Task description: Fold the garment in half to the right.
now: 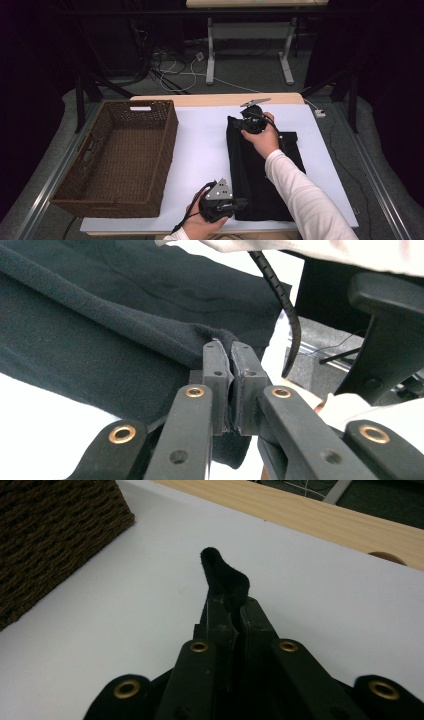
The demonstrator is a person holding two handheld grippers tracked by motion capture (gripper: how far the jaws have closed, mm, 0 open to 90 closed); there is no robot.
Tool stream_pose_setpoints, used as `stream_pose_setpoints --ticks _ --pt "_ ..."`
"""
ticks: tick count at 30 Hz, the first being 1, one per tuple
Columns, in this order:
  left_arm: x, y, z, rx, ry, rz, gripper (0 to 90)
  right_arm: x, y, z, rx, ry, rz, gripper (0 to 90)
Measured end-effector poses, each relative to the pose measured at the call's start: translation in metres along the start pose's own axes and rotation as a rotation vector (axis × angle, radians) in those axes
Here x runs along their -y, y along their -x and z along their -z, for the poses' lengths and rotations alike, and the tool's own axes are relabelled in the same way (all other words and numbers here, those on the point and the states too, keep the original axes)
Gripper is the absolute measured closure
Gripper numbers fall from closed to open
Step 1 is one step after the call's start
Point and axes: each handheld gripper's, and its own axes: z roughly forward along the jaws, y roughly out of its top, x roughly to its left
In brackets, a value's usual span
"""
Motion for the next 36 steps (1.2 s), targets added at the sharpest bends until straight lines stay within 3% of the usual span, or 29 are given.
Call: stream_pose_setpoints --ticks 17,22,26,36 --pt "-0.015 0.002 -0.012 0.051 0.029 -0.003 86.8 0.008 0.025 0.021 0.052 -0.002 -0.03 85.9" --pt "-0.025 0.003 -0.014 0.085 0.058 0.0 86.8 0.011 0.036 0.03 0.077 -0.006 -0.034 85.9" --pt "-0.036 0.005 -0.016 0.098 0.079 -0.021 86.8 0.013 0.048 0.038 0.1 -0.009 -0.04 85.9" --pt "-0.054 0.01 -0.038 0.13 0.081 -0.039 86.8 0.026 0.074 0.052 0.141 -0.019 -0.072 85.9"
